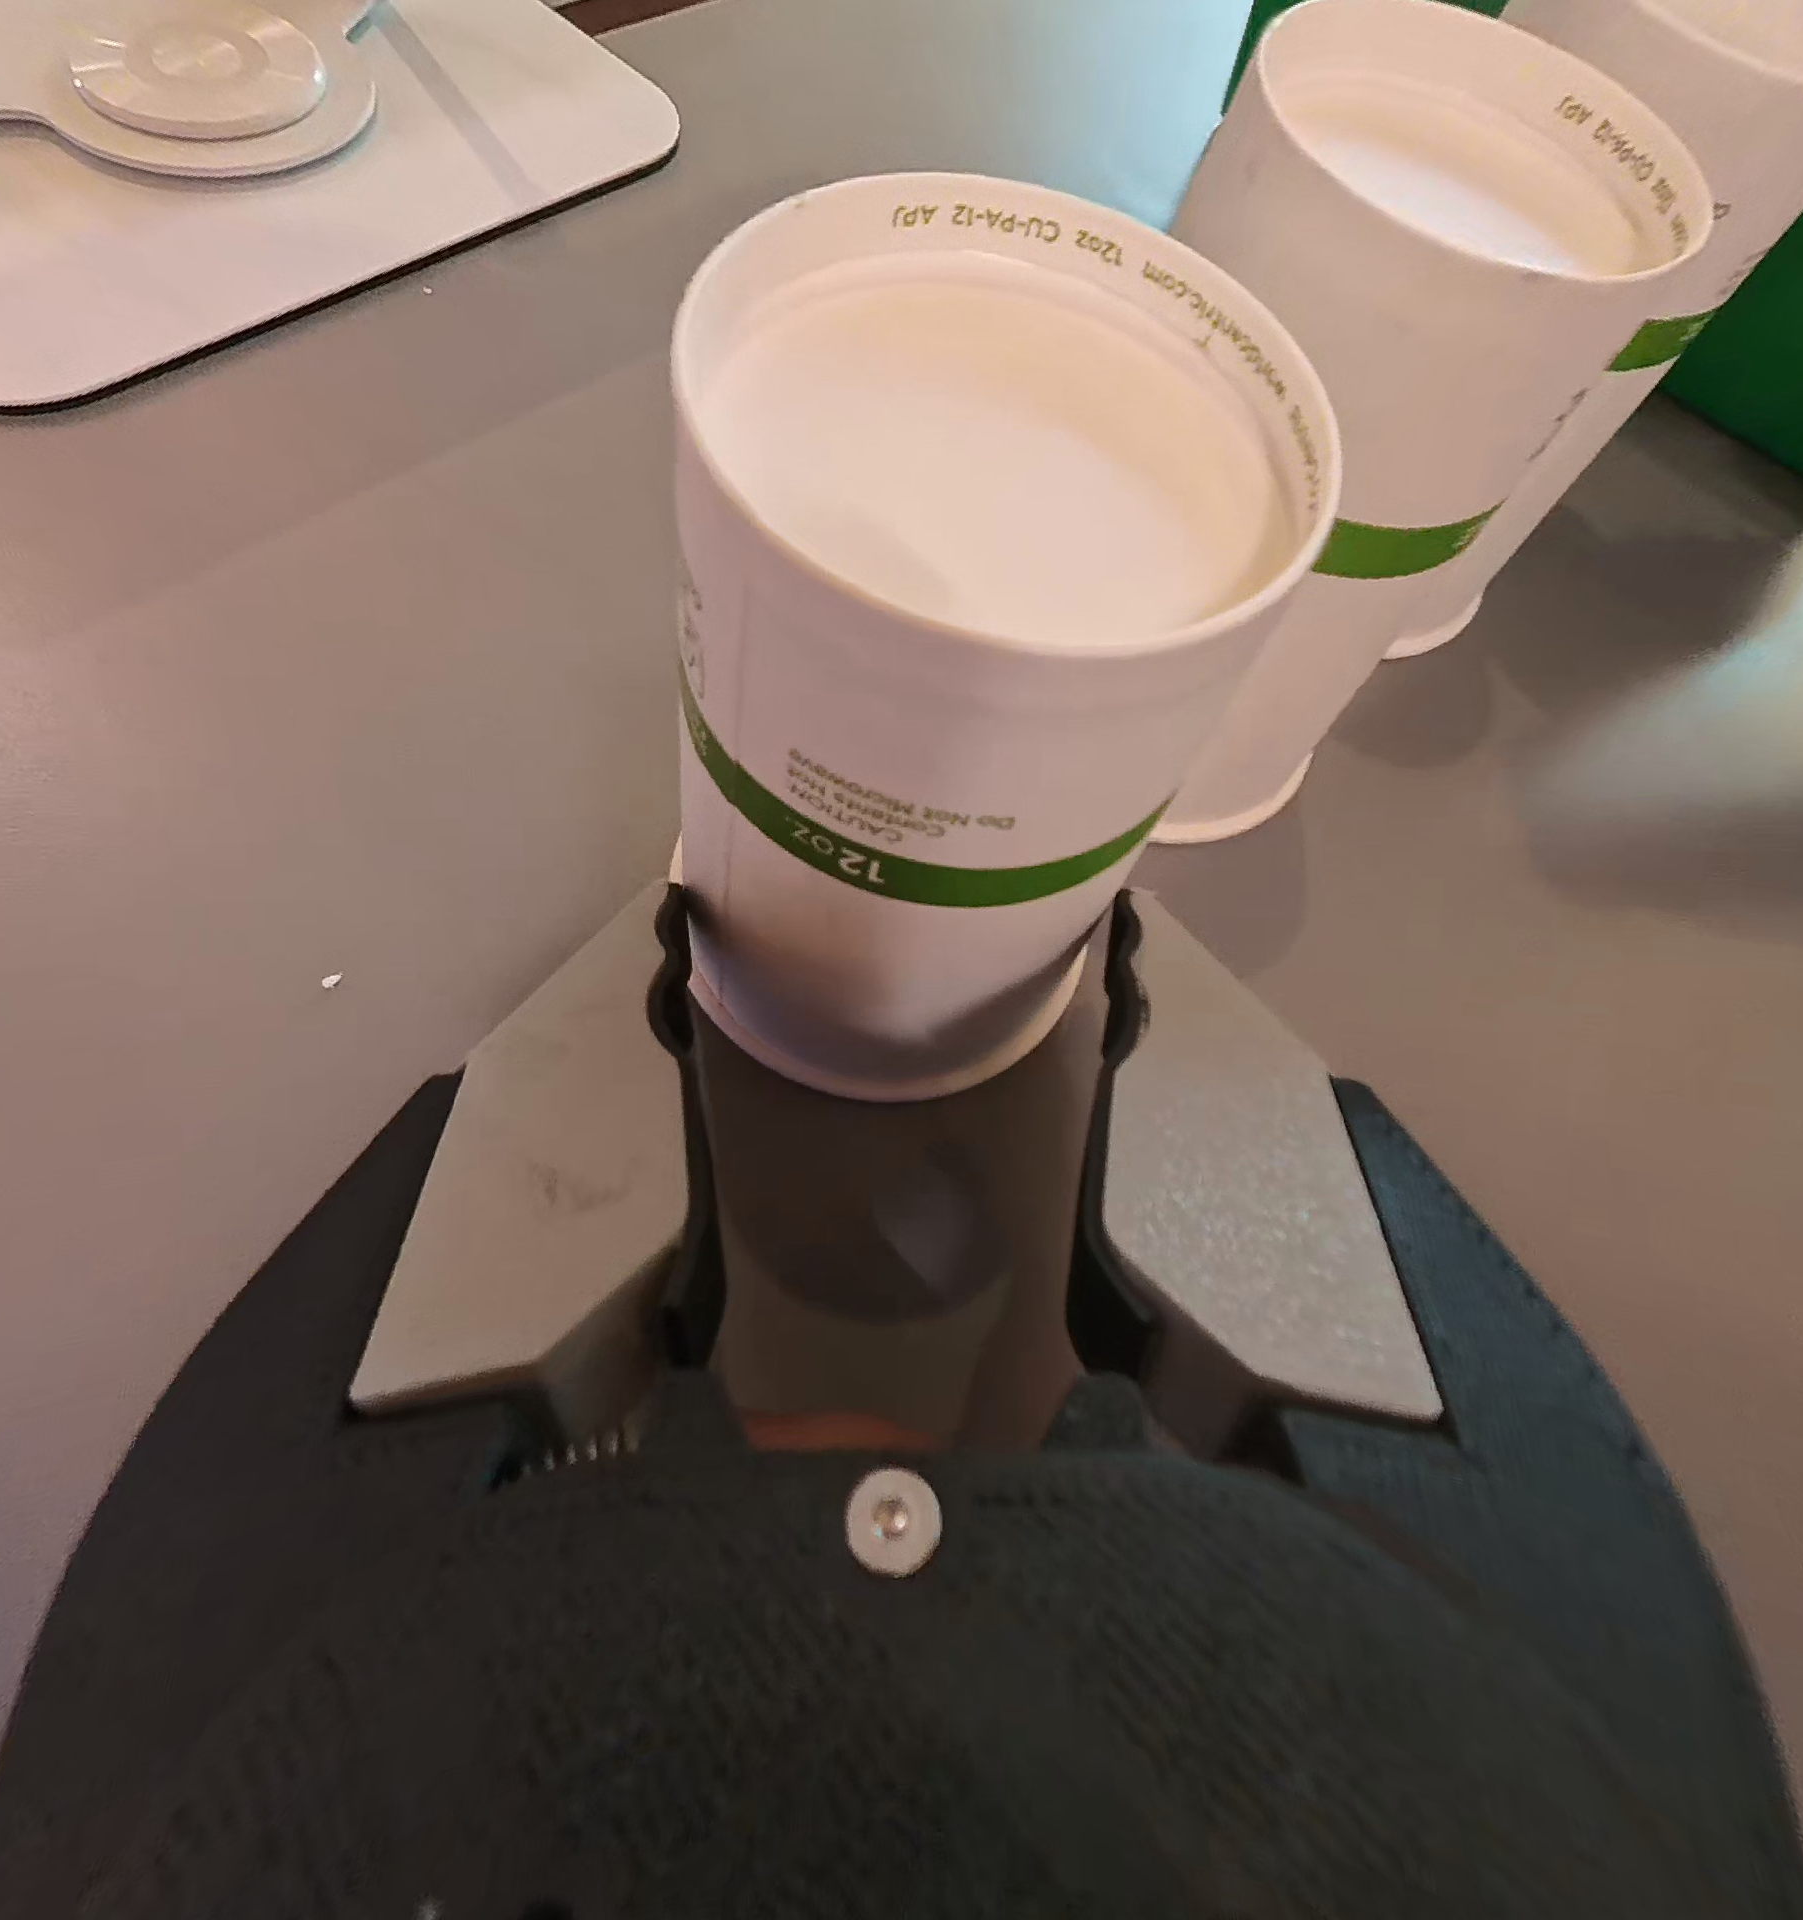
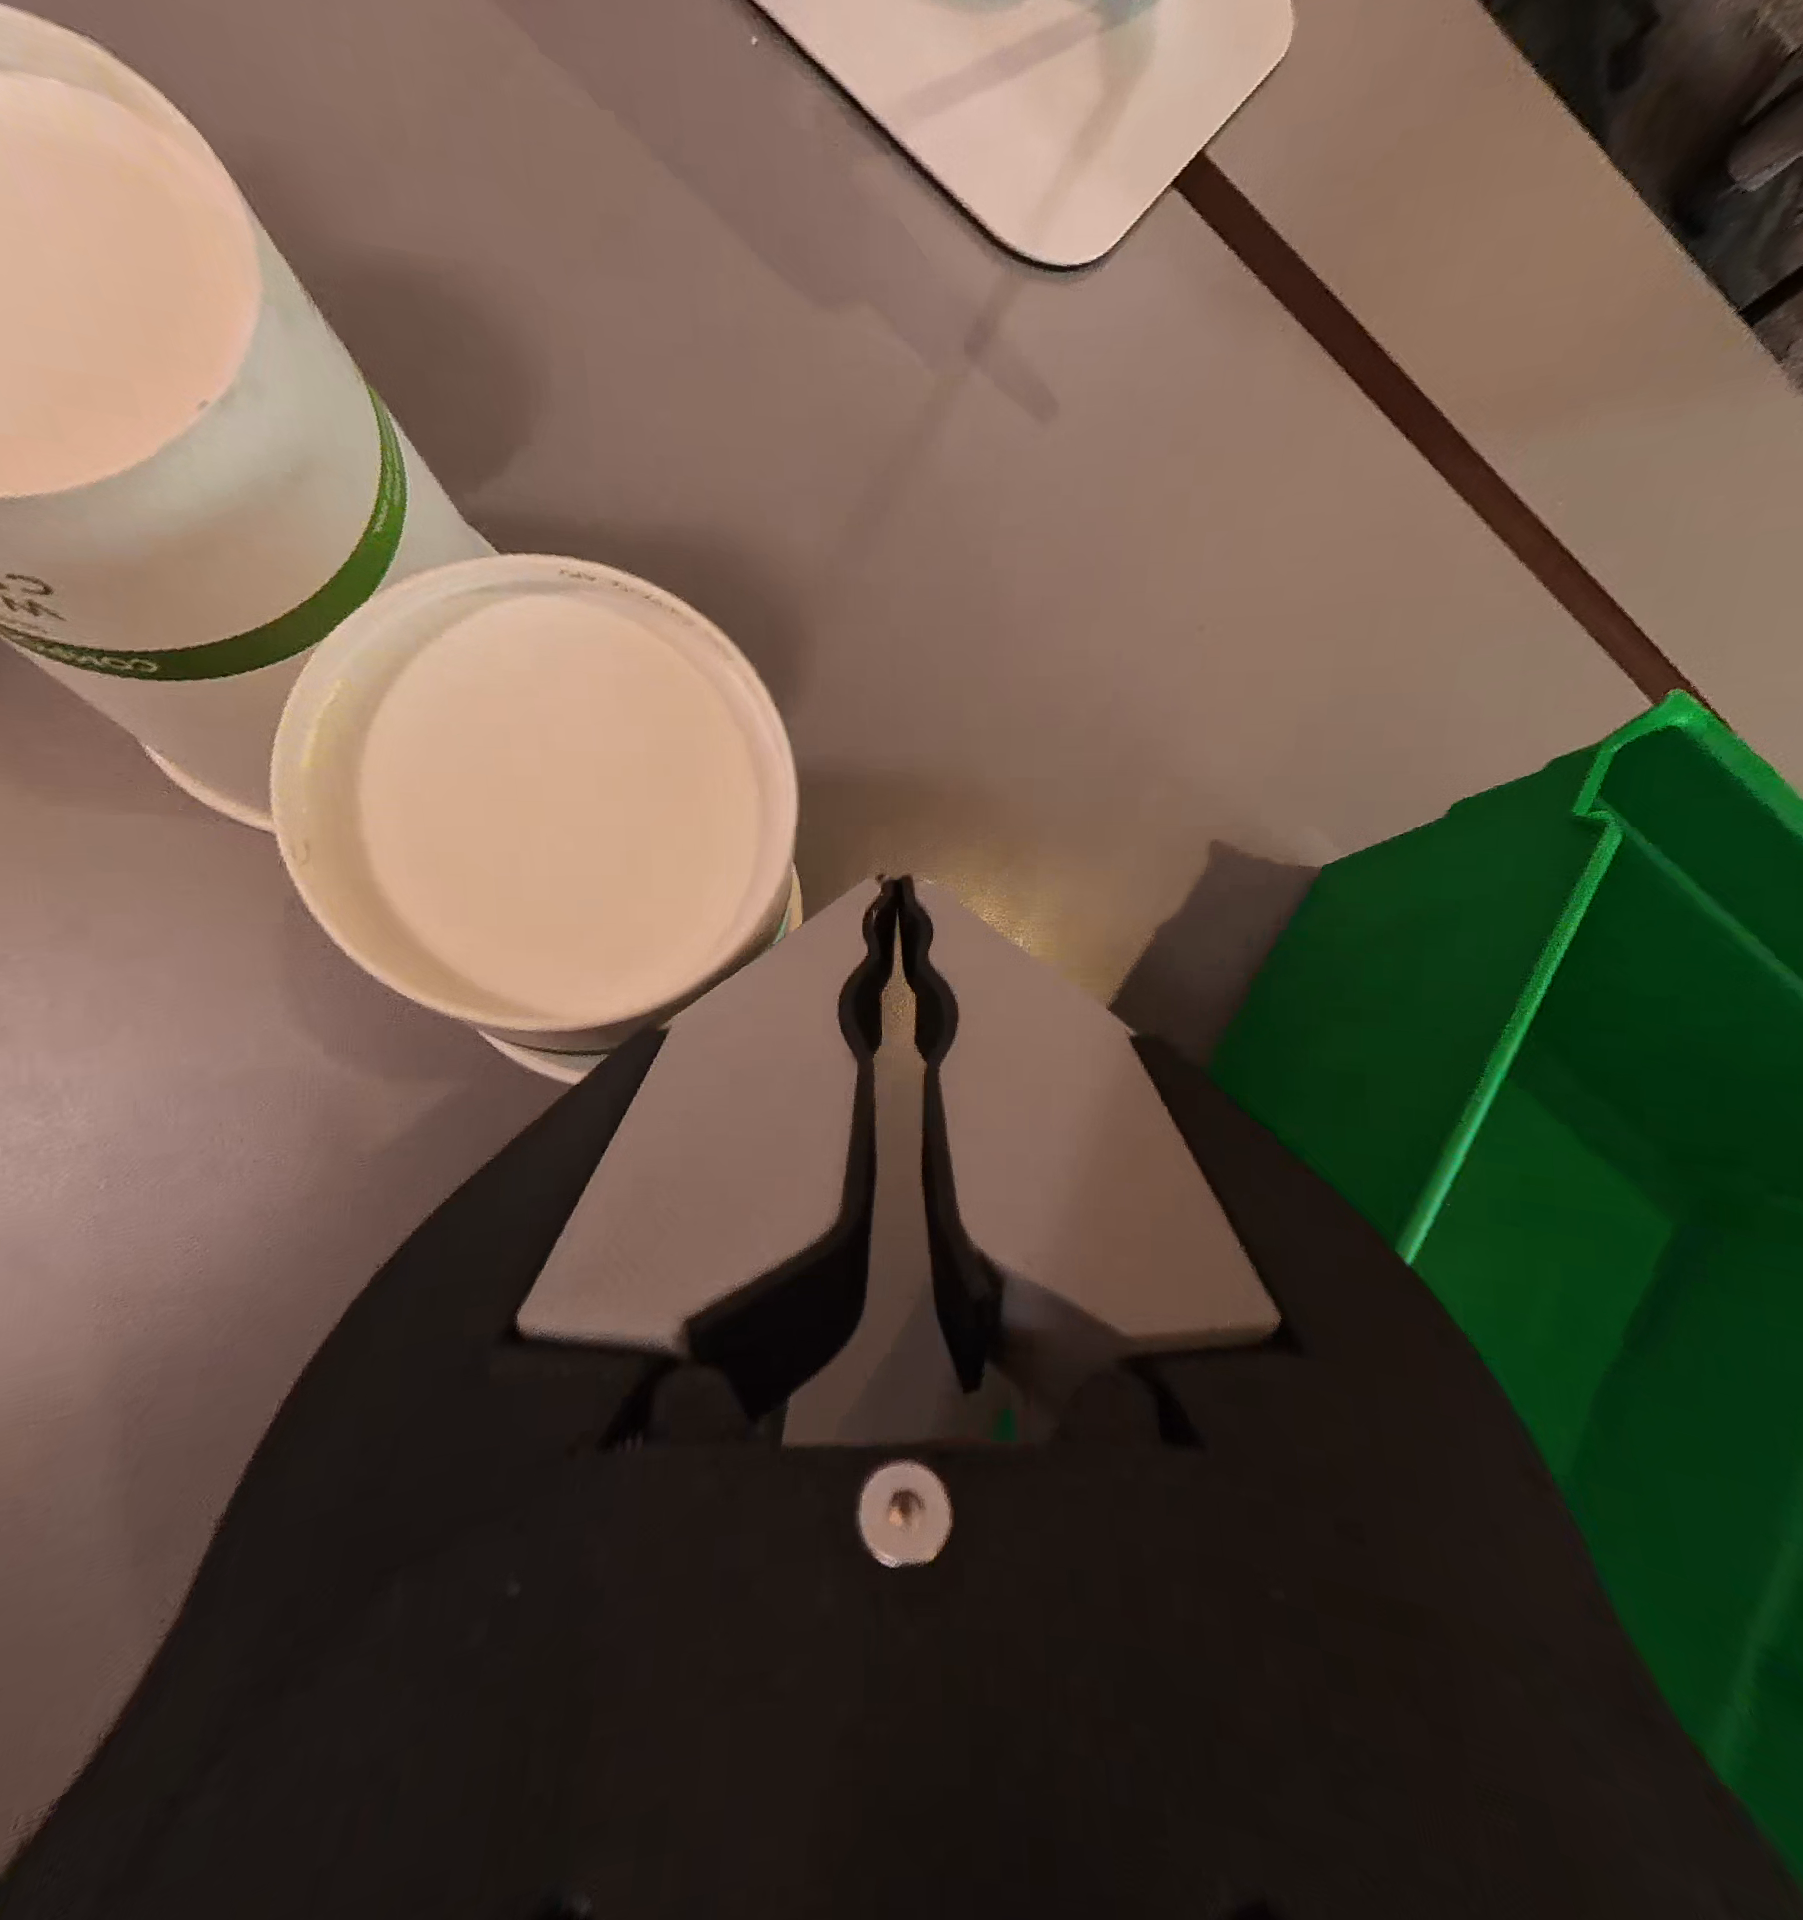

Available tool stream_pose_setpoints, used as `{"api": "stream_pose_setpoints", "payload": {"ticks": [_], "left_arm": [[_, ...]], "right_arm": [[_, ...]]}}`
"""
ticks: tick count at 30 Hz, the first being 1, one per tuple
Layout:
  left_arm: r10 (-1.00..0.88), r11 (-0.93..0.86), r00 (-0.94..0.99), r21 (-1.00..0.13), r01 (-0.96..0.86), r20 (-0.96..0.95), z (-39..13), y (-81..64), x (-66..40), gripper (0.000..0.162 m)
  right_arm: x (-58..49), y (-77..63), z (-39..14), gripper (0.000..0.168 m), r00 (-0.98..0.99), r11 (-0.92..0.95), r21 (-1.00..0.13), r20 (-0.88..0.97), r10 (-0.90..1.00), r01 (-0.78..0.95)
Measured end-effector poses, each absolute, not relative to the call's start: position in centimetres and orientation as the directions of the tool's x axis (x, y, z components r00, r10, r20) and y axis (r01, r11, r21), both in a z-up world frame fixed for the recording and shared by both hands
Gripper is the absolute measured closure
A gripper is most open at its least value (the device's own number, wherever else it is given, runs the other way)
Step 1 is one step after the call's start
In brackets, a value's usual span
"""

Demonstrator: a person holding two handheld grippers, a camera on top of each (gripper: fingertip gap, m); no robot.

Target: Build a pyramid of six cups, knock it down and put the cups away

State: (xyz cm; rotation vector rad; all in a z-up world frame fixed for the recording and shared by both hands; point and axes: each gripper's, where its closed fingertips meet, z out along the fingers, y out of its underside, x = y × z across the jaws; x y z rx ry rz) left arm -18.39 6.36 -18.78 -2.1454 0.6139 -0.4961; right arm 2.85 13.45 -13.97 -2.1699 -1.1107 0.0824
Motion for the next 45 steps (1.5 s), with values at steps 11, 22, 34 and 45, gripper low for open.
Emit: {"api": "stream_pose_setpoints", "payload": {"ticks": [11,22,34,45], "left_arm": [[-0.584,-0.552,0.801,-0.788,-0.272,0.133,-19.2,6.0,-18.5,0.083],[-0.586,-0.565,0.795,-0.783,-0.260,0.159,-19.2,5.3,-18.9,0.083],[-0.543,-0.560,0.810,-0.814,-0.153,0.221,-17.6,5.5,-20.7,0.079],[-0.510,-0.493,0.850,-0.855,-0.162,0.133,-12.8,3.1,-21.8,0.083]], "right_arm": [[2.0,13.2,-15.3,0.168,0.619,-0.410,-0.584,0.211,0.756,0.701],[3.6,14.5,-14.3,0.168,0.681,-0.439,-0.614,0.232,0.694,0.656],[3.4,15.7,-3.5,0.161,0.798,-0.081,-0.921,0.283,0.533,0.381],[1.4,14.1,-1.5,0.155,0.765,0.037,-0.972,0.204,0.610,0.230]]}}
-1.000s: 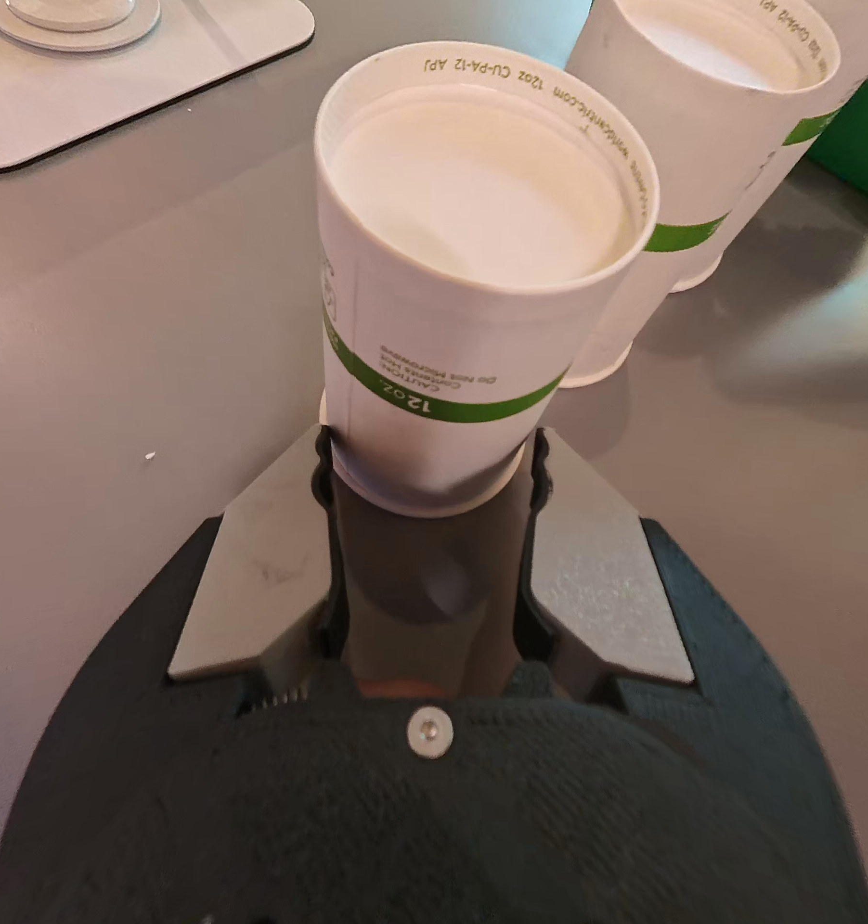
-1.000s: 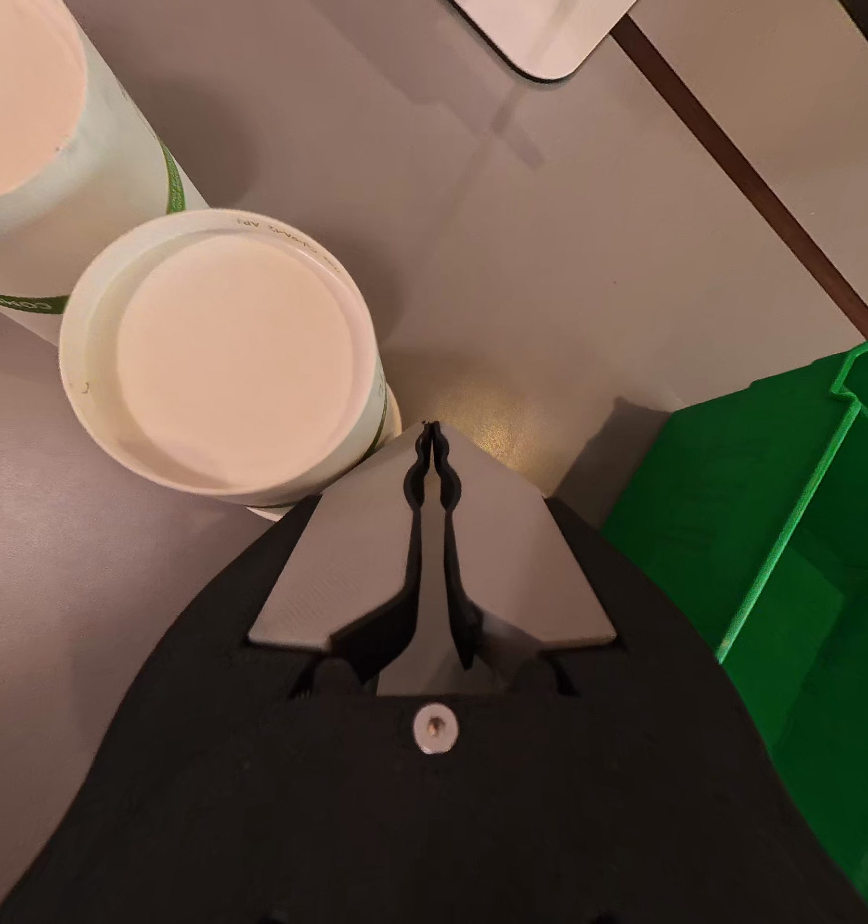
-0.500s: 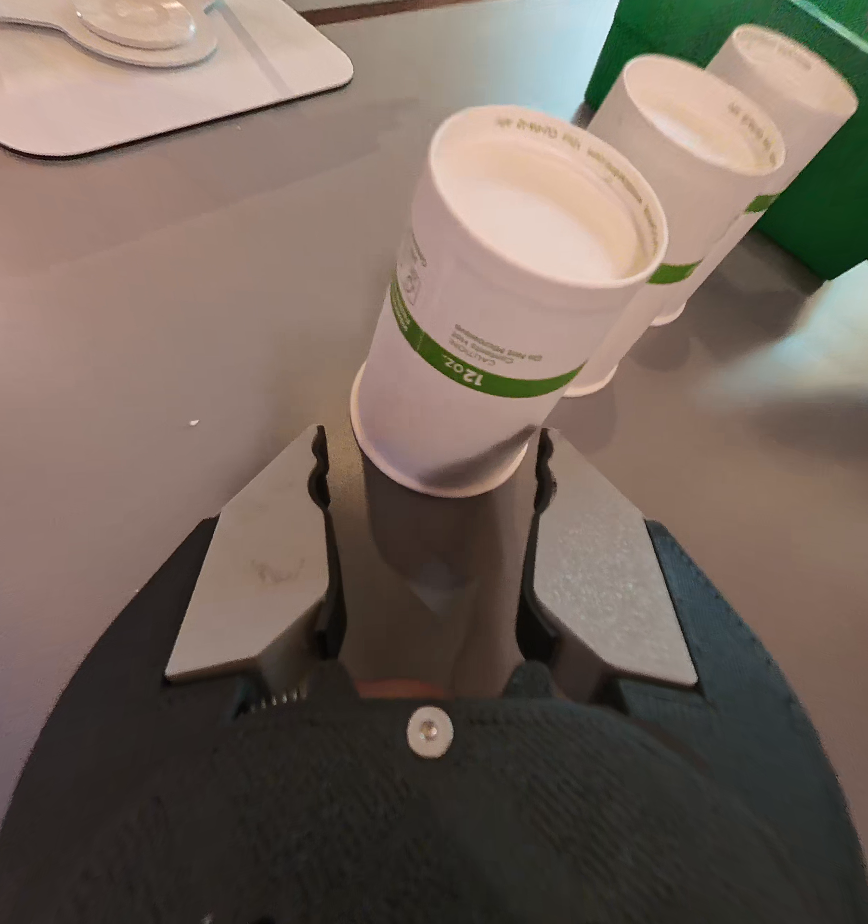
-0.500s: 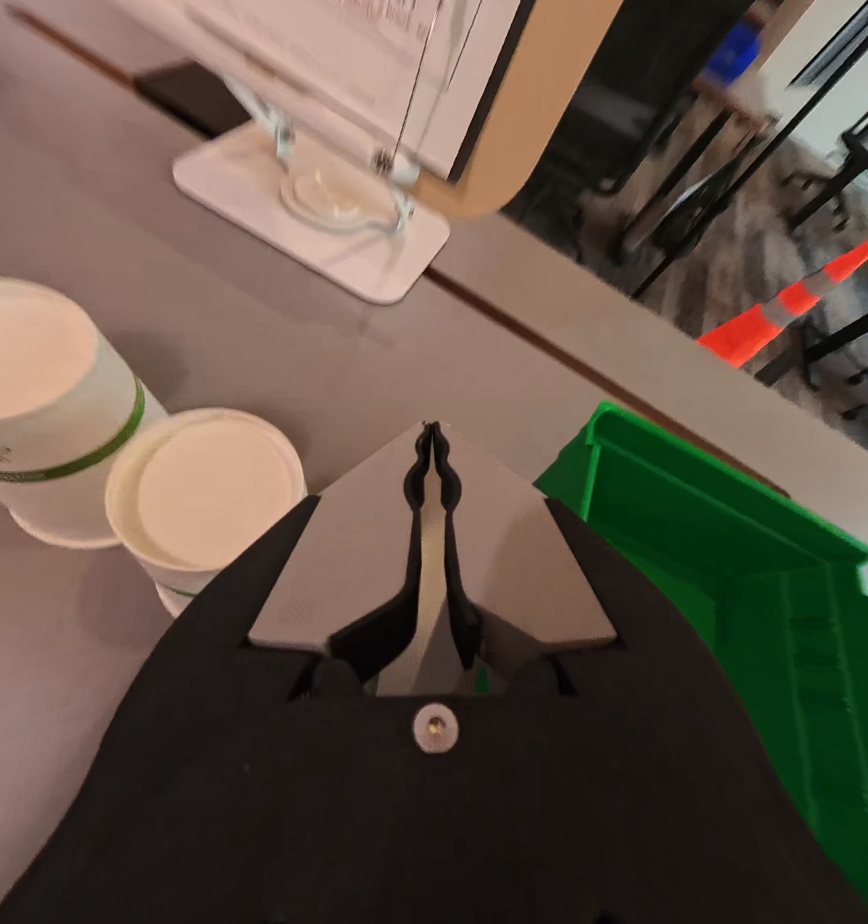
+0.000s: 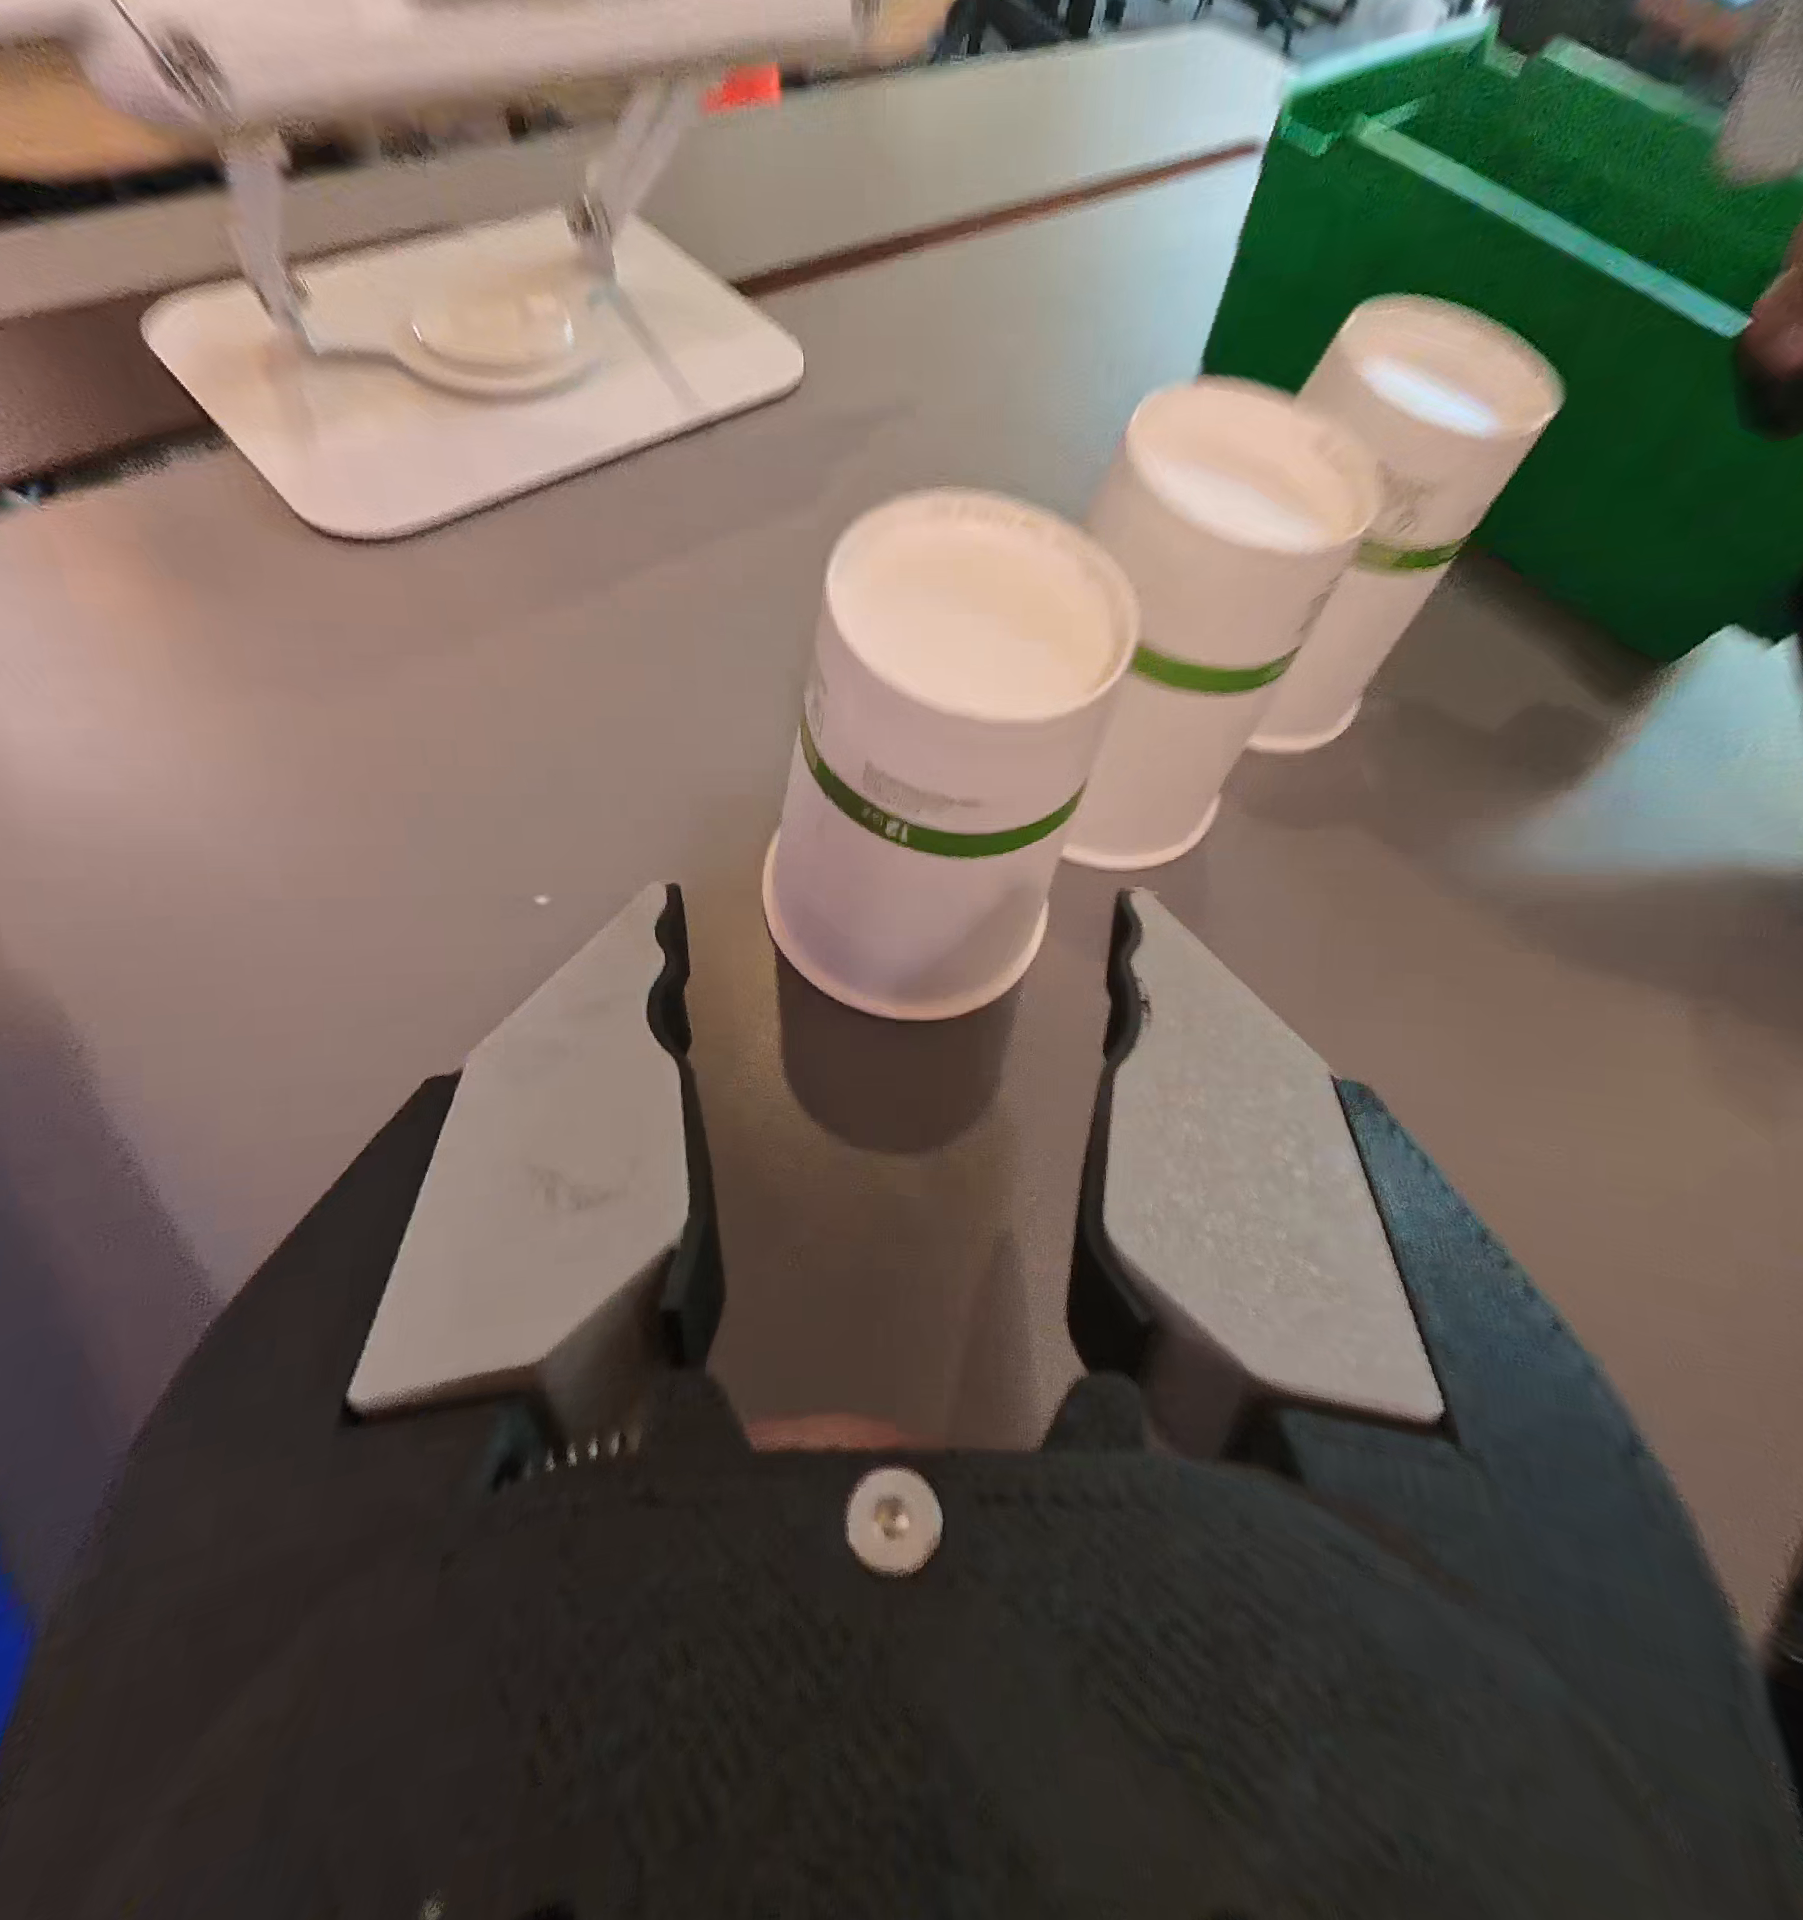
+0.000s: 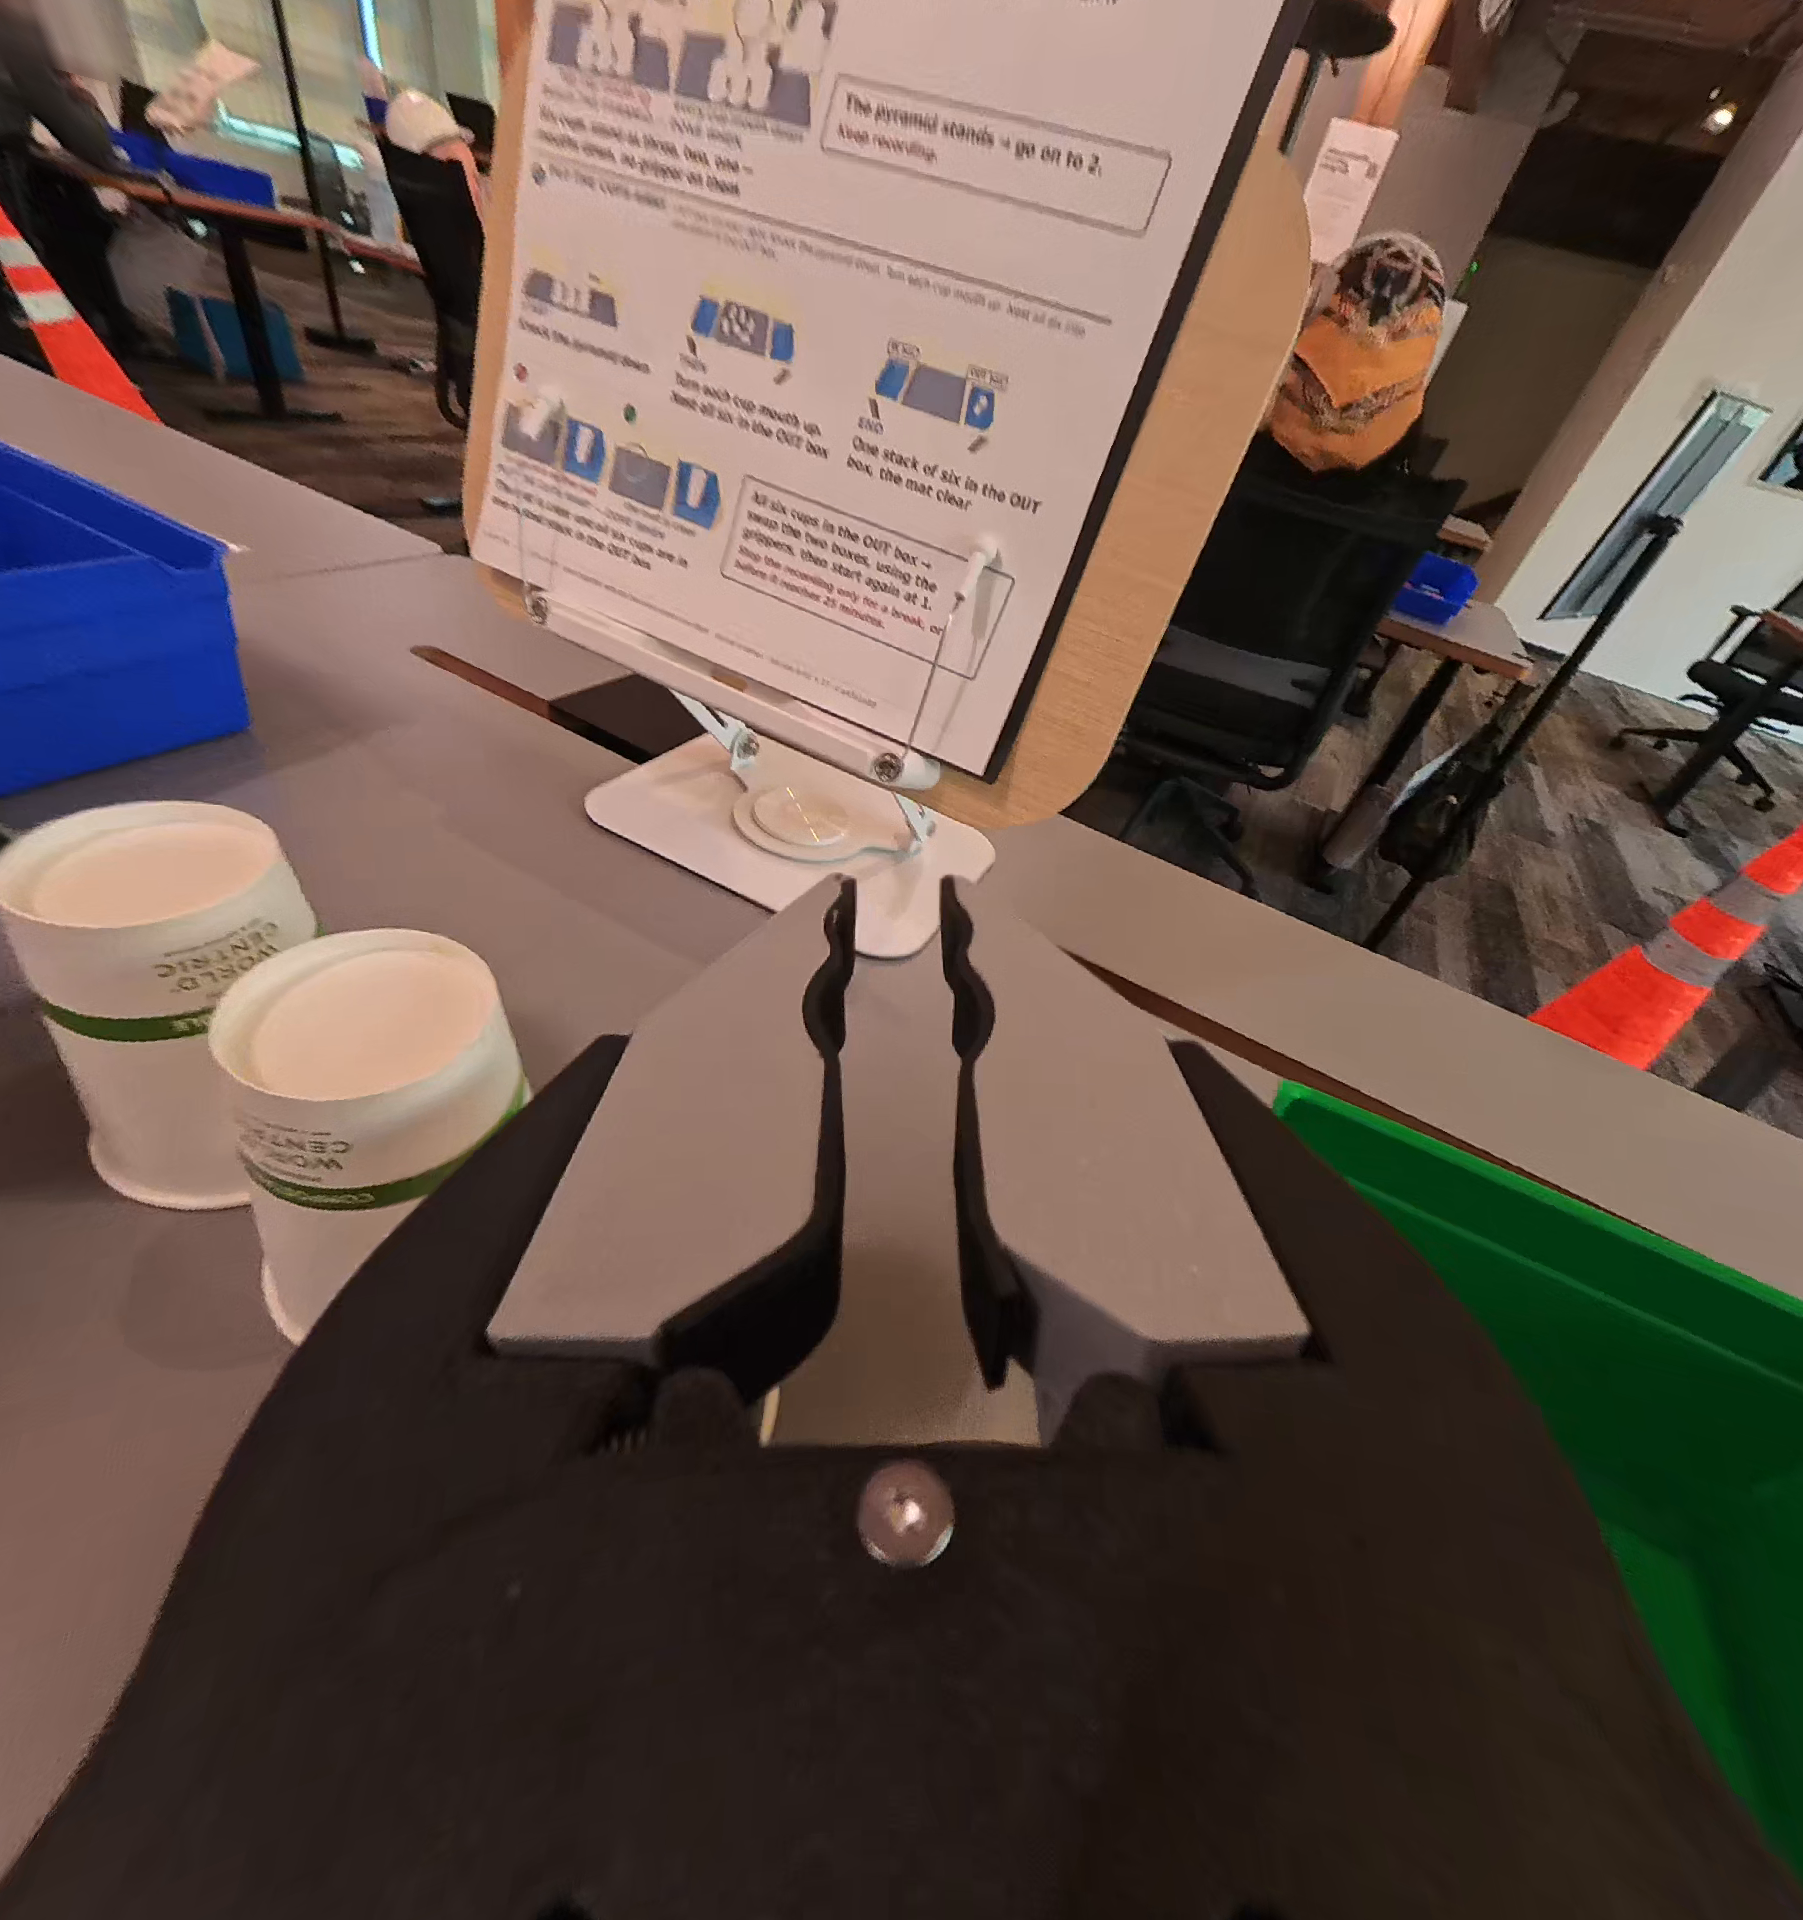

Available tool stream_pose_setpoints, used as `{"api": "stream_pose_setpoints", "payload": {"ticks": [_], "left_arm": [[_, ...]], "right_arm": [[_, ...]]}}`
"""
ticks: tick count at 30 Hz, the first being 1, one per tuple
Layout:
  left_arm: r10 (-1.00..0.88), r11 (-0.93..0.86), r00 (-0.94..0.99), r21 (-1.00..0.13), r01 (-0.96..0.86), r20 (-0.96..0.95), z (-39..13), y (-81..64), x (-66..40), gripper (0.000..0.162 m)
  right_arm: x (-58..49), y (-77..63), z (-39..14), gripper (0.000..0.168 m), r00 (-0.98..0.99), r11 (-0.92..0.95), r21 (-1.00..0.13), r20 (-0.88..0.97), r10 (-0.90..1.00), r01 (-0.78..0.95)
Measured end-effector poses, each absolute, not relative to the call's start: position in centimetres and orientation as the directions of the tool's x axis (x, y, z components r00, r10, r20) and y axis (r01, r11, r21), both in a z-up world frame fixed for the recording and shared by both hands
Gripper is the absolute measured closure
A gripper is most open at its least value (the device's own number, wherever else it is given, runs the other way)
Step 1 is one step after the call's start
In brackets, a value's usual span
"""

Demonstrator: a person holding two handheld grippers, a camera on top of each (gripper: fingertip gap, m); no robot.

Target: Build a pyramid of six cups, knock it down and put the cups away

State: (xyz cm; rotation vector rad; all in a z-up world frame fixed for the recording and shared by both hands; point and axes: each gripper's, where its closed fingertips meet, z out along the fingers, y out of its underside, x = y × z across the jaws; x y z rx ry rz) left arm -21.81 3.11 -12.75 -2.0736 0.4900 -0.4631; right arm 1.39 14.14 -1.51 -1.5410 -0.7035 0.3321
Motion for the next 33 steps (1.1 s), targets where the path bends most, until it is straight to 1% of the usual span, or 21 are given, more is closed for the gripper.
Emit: {"api": "stream_pose_setpoints", "payload": {"ticks": [2,4,6,9,13,15,17,18,19,20,21,25,33], "left_arm": [[-0.493,-0.465,0.862,-0.872,-0.149,0.116,-9.2,2.2,-23.1,0.085],[-0.428,-0.441,0.903,-0.880,-0.177,0.033,-6.0,2.1,-26.1,0.092],[-0.335,-0.484,0.941,-0.847,-0.221,-0.055,-4.3,2.3,-30.2,0.093],[-0.206,-0.626,0.971,-0.746,-0.228,-0.124,-5.0,2.8,-36.2,0.097],[-0.116,-0.756,0.963,-0.608,-0.244,-0.242,-8.0,3.0,-41.5,0.101],[-0.108,-0.780,0.957,-0.574,-0.249,-0.268,-9.0,3.1,-42.6,0.106],[-0.093,-0.797,0.952,-0.551,-0.247,-0.292,-9.6,3.2,-43.5,0.107],[-0.092,-0.800,0.952,-0.547,-0.245,-0.292,-9.8,3.3,-43.7,0.110],[-0.099,-0.800,0.957,-0.549,-0.240,-0.274,-10.0,3.4,-43.5,0.119],[-0.112,-0.800,0.964,-0.553,-0.233,-0.243,-10.1,3.5,-43.1,0.132],[-0.122,-0.796,0.968,-0.560,-0.228,-0.221,-10.0,3.5,-42.8,0.154],[-0.122,-0.792,0.965,-0.562,-0.236,-0.233,-9.5,3.5,-43.2,0.157],[-0.132,-0.798,0.963,-0.551,-0.244,-0.234,-9.9,3.0,-43.4,0.157]], "right_arm": [[0.9,13.6,-1.3,0.155,0.747,0.042,-0.978,0.184,0.639,0.205],[0.4,13.2,-1.4,0.155,0.735,0.045,-0.978,0.182,0.653,0.201],[-0.3,13.0,-1.9,0.153,0.717,0.038,-0.973,0.193,0.670,0.226],[-1.1,12.8,-2.5,0.153,0.702,0.049,-0.965,0.222,0.677,0.259],[-1.8,12.5,-3.2,0.153,0.685,0.051,-0.956,0.243,0.687,0.288],[-1.9,12.4,-3.2,0.153,0.681,0.057,-0.954,0.252,0.687,0.296],[-2.0,12.4,-3.3,0.153,0.677,0.056,-0.953,0.251,0.692,0.297],[-2.0,12.3,-3.3,0.153,0.674,0.054,-0.954,0.249,0.695,0.296],[-2.1,12.3,-3.5,0.153,0.671,0.050,-0.953,0.247,0.699,0.298],[-2.2,12.3,-3.6,0.153,0.669,0.046,-0.952,0.246,0.701,0.302],[-2.2,12.4,-3.7,0.153,0.667,0.045,-0.951,0.249,0.702,0.307],[-2.4,12.4,-4.2,0.153,0.662,0.040,-0.944,0.260,0.704,0.328],[-2.7,12.3,-4.6,0.153,0.652,0.034,-0.938,0.265,0.710,0.344]]}}
